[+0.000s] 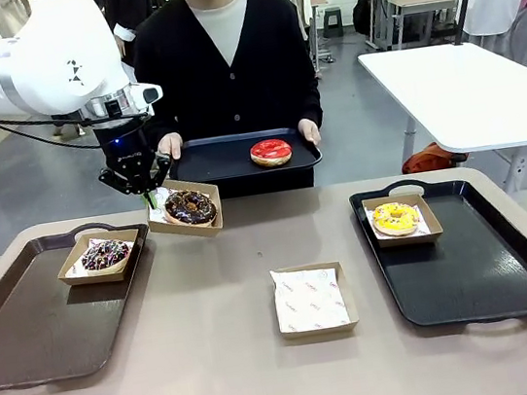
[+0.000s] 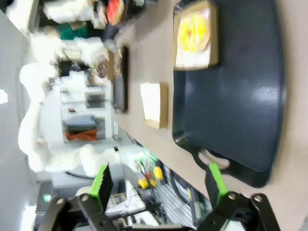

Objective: Individually package the donuts and arrange them on the tray.
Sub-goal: Place the picked Paper togo box on the Handle tray while simultaneously picking up another Paper togo box from the table with the other hand.

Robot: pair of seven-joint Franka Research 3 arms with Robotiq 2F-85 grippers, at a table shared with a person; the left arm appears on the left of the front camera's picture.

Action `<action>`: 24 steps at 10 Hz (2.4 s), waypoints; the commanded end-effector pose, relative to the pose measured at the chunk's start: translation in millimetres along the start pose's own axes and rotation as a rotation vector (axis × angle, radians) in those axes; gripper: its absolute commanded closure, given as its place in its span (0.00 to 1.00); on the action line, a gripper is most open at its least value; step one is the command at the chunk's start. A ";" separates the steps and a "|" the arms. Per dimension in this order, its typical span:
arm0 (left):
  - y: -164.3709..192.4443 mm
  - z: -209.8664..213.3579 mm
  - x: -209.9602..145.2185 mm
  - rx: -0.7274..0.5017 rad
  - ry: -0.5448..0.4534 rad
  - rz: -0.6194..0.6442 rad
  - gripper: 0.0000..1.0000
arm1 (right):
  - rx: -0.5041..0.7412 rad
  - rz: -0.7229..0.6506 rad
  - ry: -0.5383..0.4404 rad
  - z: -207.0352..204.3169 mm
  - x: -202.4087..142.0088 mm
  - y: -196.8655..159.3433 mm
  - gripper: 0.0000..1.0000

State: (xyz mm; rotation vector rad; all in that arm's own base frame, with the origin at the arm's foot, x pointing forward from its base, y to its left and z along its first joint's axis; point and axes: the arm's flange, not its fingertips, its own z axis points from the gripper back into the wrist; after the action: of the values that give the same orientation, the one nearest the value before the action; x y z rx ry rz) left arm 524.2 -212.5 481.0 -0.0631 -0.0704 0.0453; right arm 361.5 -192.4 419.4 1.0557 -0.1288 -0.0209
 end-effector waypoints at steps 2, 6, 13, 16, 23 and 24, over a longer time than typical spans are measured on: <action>46.9 30.1 -44.6 -0.041 -0.019 -0.084 0.98 | -0.222 0.101 0.135 -42.3 10.4 90.5 0.00; 117.5 38.8 -95.6 -0.078 -0.017 -0.068 0.98 | -0.442 0.187 0.226 -133.6 13.8 194.9 0.00; 92.0 88.4 -20.7 -0.057 0.023 -0.099 0.98 | -0.731 0.259 0.211 -299.9 10.6 210.8 0.00; 98.8 80.0 -37.6 -0.074 0.000 -0.119 0.98 | -0.750 0.257 0.173 -330.5 3.3 204.4 0.00; 98.8 80.0 -37.6 -0.074 0.000 -0.119 0.98 | -0.717 0.285 0.210 -317.2 5.6 211.9 0.00; 98.8 80.0 -37.6 -0.074 0.000 -0.119 0.98 | -0.717 0.285 0.210 -317.2 5.6 211.9 0.00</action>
State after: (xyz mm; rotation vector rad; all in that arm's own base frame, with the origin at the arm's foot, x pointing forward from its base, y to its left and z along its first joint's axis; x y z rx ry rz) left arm 478.8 -113.5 553.1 -0.1234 -0.0585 -0.0641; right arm 395.2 188.2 447.6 0.3226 -0.0774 0.2684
